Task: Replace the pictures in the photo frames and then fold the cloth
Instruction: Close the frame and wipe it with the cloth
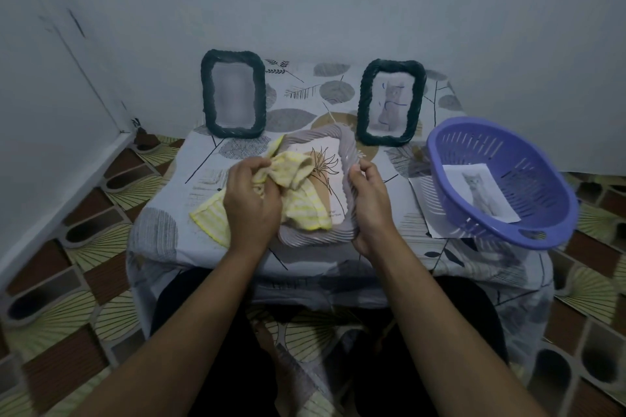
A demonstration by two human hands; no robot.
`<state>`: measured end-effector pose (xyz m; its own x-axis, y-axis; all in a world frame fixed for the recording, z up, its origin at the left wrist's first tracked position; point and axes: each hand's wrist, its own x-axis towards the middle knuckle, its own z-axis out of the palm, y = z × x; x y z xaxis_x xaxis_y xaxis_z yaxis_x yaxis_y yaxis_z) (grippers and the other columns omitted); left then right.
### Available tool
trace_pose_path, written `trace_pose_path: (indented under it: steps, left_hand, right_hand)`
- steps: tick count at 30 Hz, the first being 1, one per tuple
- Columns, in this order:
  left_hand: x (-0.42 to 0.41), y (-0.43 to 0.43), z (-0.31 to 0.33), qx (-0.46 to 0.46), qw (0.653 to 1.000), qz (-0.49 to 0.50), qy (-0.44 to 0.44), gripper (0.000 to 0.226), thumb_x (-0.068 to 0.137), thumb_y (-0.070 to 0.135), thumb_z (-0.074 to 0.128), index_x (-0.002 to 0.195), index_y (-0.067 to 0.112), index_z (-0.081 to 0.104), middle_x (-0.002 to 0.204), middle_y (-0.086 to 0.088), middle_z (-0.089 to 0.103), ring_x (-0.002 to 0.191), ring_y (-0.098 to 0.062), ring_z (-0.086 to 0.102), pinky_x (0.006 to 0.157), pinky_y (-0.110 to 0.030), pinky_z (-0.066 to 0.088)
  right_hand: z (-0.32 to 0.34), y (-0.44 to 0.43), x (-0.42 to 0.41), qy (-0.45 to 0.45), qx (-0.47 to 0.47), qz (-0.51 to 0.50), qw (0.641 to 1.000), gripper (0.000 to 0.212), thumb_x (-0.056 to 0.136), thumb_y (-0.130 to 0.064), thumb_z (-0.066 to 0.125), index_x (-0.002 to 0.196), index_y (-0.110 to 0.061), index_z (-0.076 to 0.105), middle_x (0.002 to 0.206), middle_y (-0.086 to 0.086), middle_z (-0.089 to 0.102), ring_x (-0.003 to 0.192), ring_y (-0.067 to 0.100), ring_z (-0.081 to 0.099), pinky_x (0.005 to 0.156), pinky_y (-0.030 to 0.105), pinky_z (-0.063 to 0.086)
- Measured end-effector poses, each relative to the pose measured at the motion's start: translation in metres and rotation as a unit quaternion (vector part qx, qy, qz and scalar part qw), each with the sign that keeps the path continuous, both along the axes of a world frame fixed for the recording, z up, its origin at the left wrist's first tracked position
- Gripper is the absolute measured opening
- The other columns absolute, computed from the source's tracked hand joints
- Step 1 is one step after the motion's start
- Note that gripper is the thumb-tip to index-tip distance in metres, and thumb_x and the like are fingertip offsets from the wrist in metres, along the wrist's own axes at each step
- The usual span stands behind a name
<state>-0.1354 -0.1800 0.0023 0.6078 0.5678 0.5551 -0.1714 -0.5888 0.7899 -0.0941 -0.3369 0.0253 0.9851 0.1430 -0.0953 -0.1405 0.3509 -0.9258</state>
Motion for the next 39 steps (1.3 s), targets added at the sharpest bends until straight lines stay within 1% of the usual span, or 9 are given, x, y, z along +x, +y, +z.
trace_pose_path:
  steps: [4, 7, 10, 17, 20, 23, 29, 35, 39]
  left_hand:
    - [0.004, 0.001, 0.015, -0.060, 0.988, -0.089, 0.112, 0.046, 0.095, 0.022, 0.036, 0.135, 0.014, 0.056, 0.140, -0.006, 0.054, 0.130, -0.019, 0.046, 0.112, -0.034, 0.034]
    - [0.005, -0.007, 0.015, 0.039, 0.956, -0.075, 0.280, 0.064, 0.099, 0.049, 0.020, 0.158, 0.026, 0.012, 0.167, -0.004, -0.004, 0.152, -0.028, -0.010, 0.117, -0.063, -0.006]
    - [0.006, -0.006, 0.010, 0.118, 0.953, -0.094, 0.263, 0.074, 0.095, 0.068, 0.024, 0.151, 0.045, -0.020, 0.159, 0.002, -0.035, 0.147, -0.031, -0.030, 0.110, -0.065, -0.012]
    - [0.028, 0.009, 0.019, 0.054, 0.962, -0.154, 0.218, 0.052, 0.108, 0.037, 0.030, 0.158, 0.032, 0.019, 0.163, -0.007, 0.023, 0.147, -0.024, 0.026, 0.114, -0.032, 0.023]
    - [0.017, -0.002, 0.023, -0.033, 0.954, -0.160, 0.250, 0.046, 0.107, 0.040, 0.030, 0.148, 0.019, 0.036, 0.122, -0.005, 0.059, 0.114, -0.025, 0.054, 0.086, -0.031, 0.040]
    - [-0.003, -0.020, 0.015, -0.092, 0.943, -0.163, 0.277, 0.039, 0.105, 0.045, 0.034, 0.105, 0.008, 0.046, 0.087, 0.001, 0.058, 0.085, -0.018, 0.057, 0.062, -0.025, 0.036]
    - [-0.019, -0.028, -0.004, -0.151, 0.938, -0.187, 0.250, 0.037, 0.103, 0.048, 0.040, 0.094, 0.013, 0.046, 0.082, -0.003, 0.055, 0.079, -0.017, 0.056, 0.072, -0.035, 0.042]
    - [0.002, -0.014, 0.010, -0.160, 0.949, -0.111, 0.249, 0.042, 0.103, 0.050, 0.038, 0.115, 0.013, 0.054, 0.097, 0.006, 0.057, 0.090, -0.014, 0.053, 0.078, -0.030, 0.033]
    - [0.014, -0.008, 0.012, -0.051, 0.957, -0.075, 0.274, 0.049, 0.106, 0.044, 0.030, 0.135, 0.006, 0.040, 0.131, -0.014, 0.053, 0.114, -0.030, 0.052, 0.086, -0.037, 0.038]
  right_hand:
    - [-0.003, 0.006, -0.002, 0.039, 0.049, 0.005, 0.998, 0.022, 0.106, -0.014, 0.043, 0.123, -0.010, 0.057, 0.104, 0.004, 0.074, 0.095, 0.016, 0.070, 0.083, 0.032, 0.057]
    - [0.000, 0.013, -0.005, 0.079, 0.055, -0.021, 0.995, 0.050, 0.097, -0.034, 0.058, 0.140, -0.011, 0.053, 0.131, 0.012, 0.065, 0.120, 0.026, 0.063, 0.106, 0.049, 0.048]
    - [-0.009, 0.015, -0.002, 0.066, 0.027, -0.035, 0.997, 0.077, 0.077, -0.052, 0.067, 0.141, -0.010, 0.053, 0.138, 0.009, 0.060, 0.127, 0.022, 0.058, 0.112, 0.048, 0.042]
    - [0.006, 0.013, -0.017, 0.042, -0.012, -0.008, 0.999, 0.033, 0.107, -0.018, 0.043, 0.128, 0.004, 0.057, 0.119, 0.017, 0.069, 0.104, 0.018, 0.069, 0.091, 0.033, 0.058]
    - [0.012, 0.009, -0.014, 0.011, -0.025, -0.038, 0.999, 0.029, 0.108, -0.014, 0.038, 0.111, -0.001, 0.064, 0.093, 0.003, 0.075, 0.081, 0.008, 0.071, 0.071, 0.027, 0.058]
    - [0.020, 0.006, -0.006, -0.012, -0.034, -0.088, 0.995, 0.033, 0.108, -0.015, 0.038, 0.123, 0.004, 0.060, 0.117, 0.013, 0.071, 0.110, 0.022, 0.066, 0.098, 0.037, 0.054]
    - [0.012, 0.003, 0.005, -0.007, -0.011, -0.106, 0.994, 0.032, 0.108, -0.018, 0.040, 0.125, 0.001, 0.059, 0.121, 0.014, 0.066, 0.114, 0.023, 0.062, 0.105, 0.036, 0.047]
    - [0.004, 0.004, -0.006, -0.005, -0.019, -0.010, 1.000, 0.026, 0.108, -0.014, 0.036, 0.111, -0.008, 0.061, 0.092, -0.006, 0.073, 0.082, 0.000, 0.069, 0.076, 0.023, 0.055]
    - [0.001, 0.008, -0.013, 0.008, -0.021, -0.010, 1.000, 0.036, 0.107, -0.010, 0.038, 0.137, 0.006, 0.049, 0.120, 0.009, 0.067, 0.088, -0.005, 0.067, 0.073, 0.008, 0.050]
